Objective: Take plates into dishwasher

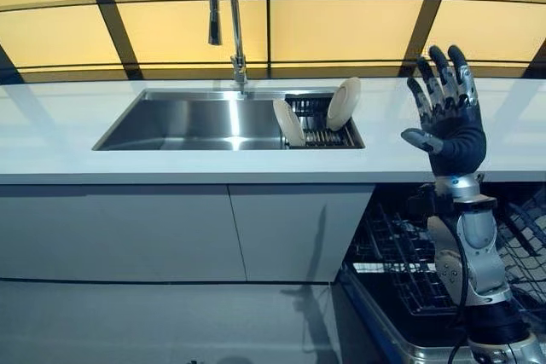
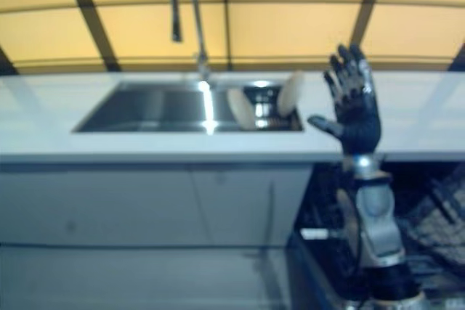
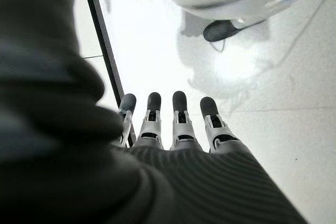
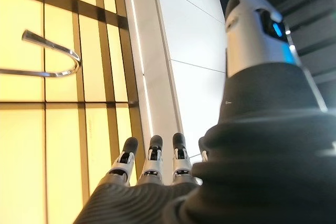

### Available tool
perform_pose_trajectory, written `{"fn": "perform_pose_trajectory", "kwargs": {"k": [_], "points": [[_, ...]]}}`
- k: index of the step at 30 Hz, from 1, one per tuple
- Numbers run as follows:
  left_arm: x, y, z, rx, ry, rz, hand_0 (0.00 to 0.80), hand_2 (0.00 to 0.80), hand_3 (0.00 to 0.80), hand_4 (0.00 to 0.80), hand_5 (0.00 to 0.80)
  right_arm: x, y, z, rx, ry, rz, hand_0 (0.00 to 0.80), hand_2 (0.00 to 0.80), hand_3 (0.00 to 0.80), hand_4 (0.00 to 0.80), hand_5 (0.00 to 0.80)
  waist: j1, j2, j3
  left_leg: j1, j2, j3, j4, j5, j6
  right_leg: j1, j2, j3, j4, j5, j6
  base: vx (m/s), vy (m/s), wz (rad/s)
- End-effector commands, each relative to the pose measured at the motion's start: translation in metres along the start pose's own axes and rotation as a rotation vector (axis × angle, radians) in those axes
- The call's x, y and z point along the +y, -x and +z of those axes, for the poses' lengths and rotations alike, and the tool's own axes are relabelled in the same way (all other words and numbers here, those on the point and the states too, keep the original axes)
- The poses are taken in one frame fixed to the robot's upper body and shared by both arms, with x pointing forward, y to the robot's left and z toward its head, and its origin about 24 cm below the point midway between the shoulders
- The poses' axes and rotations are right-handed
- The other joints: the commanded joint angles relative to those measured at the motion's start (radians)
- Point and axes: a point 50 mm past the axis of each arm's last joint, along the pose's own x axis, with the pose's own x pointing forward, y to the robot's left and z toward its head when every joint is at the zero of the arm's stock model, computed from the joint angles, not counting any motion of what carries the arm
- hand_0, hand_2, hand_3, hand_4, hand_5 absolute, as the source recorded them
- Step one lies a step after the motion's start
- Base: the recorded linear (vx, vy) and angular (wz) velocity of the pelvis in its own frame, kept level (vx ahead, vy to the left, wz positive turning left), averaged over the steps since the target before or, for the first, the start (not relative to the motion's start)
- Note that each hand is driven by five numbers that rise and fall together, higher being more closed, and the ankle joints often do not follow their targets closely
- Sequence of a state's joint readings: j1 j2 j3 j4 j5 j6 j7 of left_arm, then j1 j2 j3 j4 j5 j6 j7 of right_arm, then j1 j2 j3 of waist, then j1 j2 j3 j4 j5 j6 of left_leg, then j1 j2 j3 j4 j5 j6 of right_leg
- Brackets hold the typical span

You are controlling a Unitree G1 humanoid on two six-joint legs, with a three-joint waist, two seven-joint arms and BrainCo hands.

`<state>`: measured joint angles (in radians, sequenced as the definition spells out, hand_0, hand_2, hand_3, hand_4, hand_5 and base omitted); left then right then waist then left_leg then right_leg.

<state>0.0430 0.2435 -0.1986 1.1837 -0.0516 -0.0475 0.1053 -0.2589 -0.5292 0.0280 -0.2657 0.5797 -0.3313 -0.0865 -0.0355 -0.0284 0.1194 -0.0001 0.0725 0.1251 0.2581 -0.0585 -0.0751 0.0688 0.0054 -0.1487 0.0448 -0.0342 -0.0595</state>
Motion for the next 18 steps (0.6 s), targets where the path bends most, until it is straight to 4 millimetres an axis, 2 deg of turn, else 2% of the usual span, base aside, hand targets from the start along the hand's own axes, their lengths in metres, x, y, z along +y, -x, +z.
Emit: {"fn": "perform_pose_trajectory", "kwargs": {"k": [1, 3, 5, 7, 9, 10, 11, 13, 15, 16, 17, 18], "points": [[0.005, -0.002, 0.011, -0.046, -0.057, 0.019, 0.0, 0.0, 0.0, 0.0, 0.0, -0.004, -0.019, 0.024, -0.131, 0.022, -0.029, 0.0, 0.0, 0.0, 0.0, 0.0, 0.025, -0.034, 0.041, -0.156, -0.065, -0.009, 0.381, -0.027, 0.114, 0.06, 0.075, 0.036, 0.02, -0.073, -0.048, 0.083, -0.072, -0.03], [0.001, -0.001, 0.008, -0.035, -0.073, 0.003, 0.0, 0.0, 0.0, 0.0, 0.0, 0.002, -0.023, 0.022, -0.122, 0.014, -0.027, 0.0, 0.0, 0.0, 0.0, 0.0, 0.036, -0.031, 0.05, -0.171, -0.097, -0.038, 0.322, -0.009, 0.115, 0.062, 0.073, 0.054, 0.041, -0.084, -0.043, 0.125, -0.033, -0.12], [0.002, -0.001, 0.007, -0.026, -0.074, 0.0, 0.0, 0.0, 0.0, 0.0, 0.0, 0.01, -0.028, 0.016, -0.096, -0.003, -0.005, 0.0, 0.0, 0.0, 0.0, 0.0, 0.048, -0.029, 0.054, -0.153, -0.126, -0.056, 0.188, 0.018, 0.109, 0.068, 0.069, 0.061, 0.047, -0.094, -0.036, 0.193, -0.006, -0.27], [0.002, -0.001, 0.005, -0.019, -0.074, -0.001, 0.0, 0.0, 0.0, 0.0, 0.0, 0.017, -0.032, 0.01, -0.06, -0.007, 0.007, 0.0, 0.0, 0.0, 0.0, 0.0, 0.049, -0.027, 0.051, -0.132, -0.144, -0.07, -0.031, 0.098, 0.085, 0.082, 0.07, 0.054, 0.041, -0.094, -0.033, 0.248, 0.006, -0.18], [0.003, -0.001, 0.003, -0.015, -0.075, -0.004, 0.0, 0.0, 0.0, 0.0, 0.0, 0.019, -0.034, 0.007, -0.041, -0.008, 0.02, 0.0, 0.0, 0.0, 0.0, 0.0, 0.048, -0.027, 0.048, -0.123, -0.143, -0.082, -0.155, 0.156, 0.072, 0.096, 0.073, 0.047, 0.036, -0.093, -0.031, 0.309, 0.005, -0.02], [0.003, 0.001, -0.005, -0.006, -0.074, -0.003, 0.0, 0.0, 0.0, 0.0, 0.0, 0.018, -0.036, 0.003, -0.012, -0.005, 0.028, 0.0, 0.0, 0.0, 0.0, 0.0, 0.044, -0.026, 0.041, -0.116, -0.128, -0.101, -0.303, 0.238, 0.056, 0.12, 0.082, 0.044, 0.034, -0.099, -0.032, 0.459, 0.017, 0.06], [0.003, 0.002, -0.009, 0.002, -0.071, -0.004, 0.0, 0.0, 0.0, 0.0, 0.0, 0.017, -0.036, 0.001, 0.006, -0.006, 0.035, 0.0, 0.0, 0.0, 0.0, 0.0, 0.042, -0.025, 0.041, -0.116, -0.12, -0.104, -0.345, 0.261, 0.049, 0.131, 0.086, 0.042, 0.038, -0.109, -0.033, 0.509, 0.03, 0.11], [0.004, 0.004, -0.016, 0.021, -0.063, -0.004, 0.0, 0.0, 0.0, 0.0, 0.0, 0.015, -0.038, -0.002, 0.025, 0.012, 0.044, 0.0, 0.0, 0.0, 0.0, 0.0, 0.037, -0.025, 0.038, -0.144, -0.102, -0.09, -0.345, 0.269, 0.037, 0.151, 0.09, 0.03, 0.059, -0.148, -0.034, 0.473, 0.061, 0.08], [0.005, 0.005, -0.025, 0.049, -0.046, -0.006, 0.0, 0.0, 0.0, 0.0, 0.0, 0.011, -0.04, -0.001, 0.033, 0.017, 0.056, 0.0, 0.0, 0.0, 0.0, 0.0, 0.034, -0.029, 0.033, -0.154, -0.088, -0.058, -0.345, 0.293, 0.033, 0.167, 0.083, 0.015, 0.095, -0.208, -0.039, 0.62, 0.11, 0.08], [0.006, 0.006, -0.029, 0.064, -0.032, -0.004, 0.0, 0.0, 0.0, 0.0, 0.0, 0.009, -0.041, -0.001, 0.032, 0.024, 0.061, 0.0, 0.0, 0.0, 0.0, 0.0, 0.035, -0.036, 0.031, -0.156, -0.09, -0.037, -0.316, 0.267, 0.04, 0.173, 0.07, 0.009, 0.115, -0.229, -0.032, 0.632, 0.141, 0.14], [0.007, 0.006, -0.031, 0.076, -0.022, -0.001, 0.0, 0.0, 0.0, 0.0, 0.0, 0.006, -0.041, 0.0, 0.032, 0.024, 0.058, 0.0, 0.0, 0.0, 0.0, 0.0, 0.038, -0.045, 0.024, -0.149, -0.096, -0.021, -0.294, 0.198, 0.062, 0.184, 0.054, 0.003, 0.131, -0.232, -0.021, 0.581, 0.153, 0.19], [0.008, 0.006, -0.032, 0.083, -0.017, -0.001, 0.0, 0.0, 0.0, 0.0, 0.0, 0.004, -0.04, 0.001, 0.032, 0.021, 0.055, 0.0, 0.0, 0.0, 0.0, 0.0, 0.039, -0.05, 0.02, -0.146, -0.101, -0.011, -0.277, 0.163, 0.073, 0.19, 0.045, -0.003, 0.141, -0.234, -0.014, 0.887, 0.268, 0.03]]}}
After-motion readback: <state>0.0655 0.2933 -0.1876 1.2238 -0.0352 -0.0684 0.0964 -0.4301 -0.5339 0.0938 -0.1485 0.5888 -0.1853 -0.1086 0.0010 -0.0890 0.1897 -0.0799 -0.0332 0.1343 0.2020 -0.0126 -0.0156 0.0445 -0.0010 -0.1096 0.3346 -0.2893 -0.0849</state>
